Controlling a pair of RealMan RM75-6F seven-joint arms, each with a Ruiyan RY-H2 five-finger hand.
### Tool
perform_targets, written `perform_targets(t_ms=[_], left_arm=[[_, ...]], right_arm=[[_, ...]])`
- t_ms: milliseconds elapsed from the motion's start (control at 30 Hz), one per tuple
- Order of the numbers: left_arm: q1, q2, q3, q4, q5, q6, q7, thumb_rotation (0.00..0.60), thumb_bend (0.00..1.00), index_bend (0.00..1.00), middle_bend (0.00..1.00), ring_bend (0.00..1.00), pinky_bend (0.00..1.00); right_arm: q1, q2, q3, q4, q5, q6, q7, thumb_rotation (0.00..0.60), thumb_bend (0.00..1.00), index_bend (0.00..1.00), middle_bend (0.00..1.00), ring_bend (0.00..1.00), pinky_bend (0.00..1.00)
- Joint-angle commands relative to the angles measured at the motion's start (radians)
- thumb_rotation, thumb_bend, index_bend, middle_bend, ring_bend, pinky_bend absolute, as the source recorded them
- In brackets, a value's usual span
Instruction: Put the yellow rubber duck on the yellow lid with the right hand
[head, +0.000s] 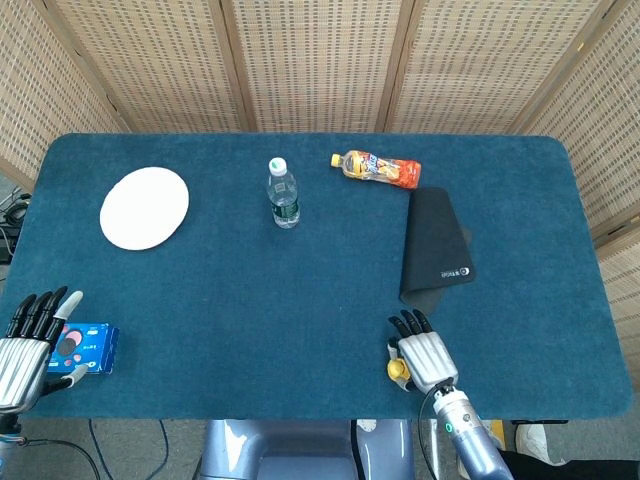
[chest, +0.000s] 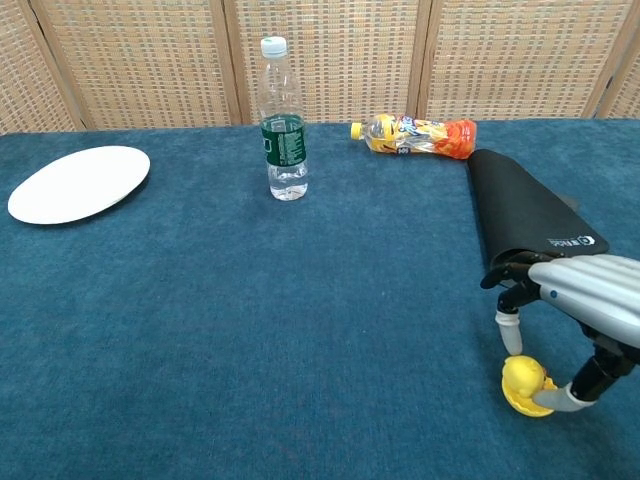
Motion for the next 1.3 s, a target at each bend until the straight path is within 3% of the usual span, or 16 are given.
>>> perform_targets(t_ms=[33, 167, 267, 567, 867, 1133, 1300], left_arm=[[0.0, 0.001, 0.0, 0.0, 0.0, 0.001, 0.0, 0.6, 0.11, 0.0, 0.0, 0.0, 0.0], [0.0, 0.002, -0.002, 0.0, -0.003, 0.0, -0.005, 0.6, 0.11, 0.0, 0.0, 0.0, 0.0], [-0.001, 0.004, 0.0, 0.0, 0.001, -0.002, -0.003, 0.6, 0.11, 0.0, 0.0, 0.0, 0.0], [0.003, 0.005, 0.001, -0.004, 0.007, 0.007, -0.001, 0.6, 0.11, 0.0, 0.0, 0.0, 0.0], [0.003, 0.008, 0.0, -0.005, 0.003, 0.006, -0.007, 0.6, 0.11, 0.0, 0.0, 0.0, 0.0], [0.005, 0.007, -0.003, -0.003, 0.0, 0.008, -0.008, 0.6, 0.11, 0.0, 0.0, 0.0, 0.0], [0.003, 0.002, -0.004, 0.001, -0.002, 0.004, -0.002, 0.6, 0.11, 0.0, 0.0, 0.0, 0.0]], right_arm=[[-0.001, -0.002, 0.004, 0.001, 0.003, -0.007, -0.002, 0.6, 0.16, 0.54, 0.09, 0.0, 0.0], [-0.007, -0.001, 0.0, 0.007, 0.004, -0.011, -0.011, 0.6, 0.13, 0.4, 0.0, 0.0, 0.0], [-0.014, 0.009, 0.002, 0.007, 0.011, -0.013, -0.009, 0.6, 0.13, 0.35, 0.0, 0.0, 0.0], [-0.042, 0.061, 0.015, -0.007, -0.043, 0.003, 0.079, 0.6, 0.12, 0.27, 0.0, 0.0, 0.0], [-0.106, 0.174, 0.024, -0.019, -0.18, 0.097, 0.234, 0.6, 0.11, 0.17, 0.0, 0.0, 0.0], [-0.215, 0.23, -0.007, 0.123, -0.337, 0.256, 0.424, 0.6, 0.1, 0.01, 0.0, 0.0, 0.0], [-0.262, 0.234, -0.014, 0.212, -0.385, 0.319, 0.508, 0.6, 0.09, 0.0, 0.0, 0.0, 0.0]])
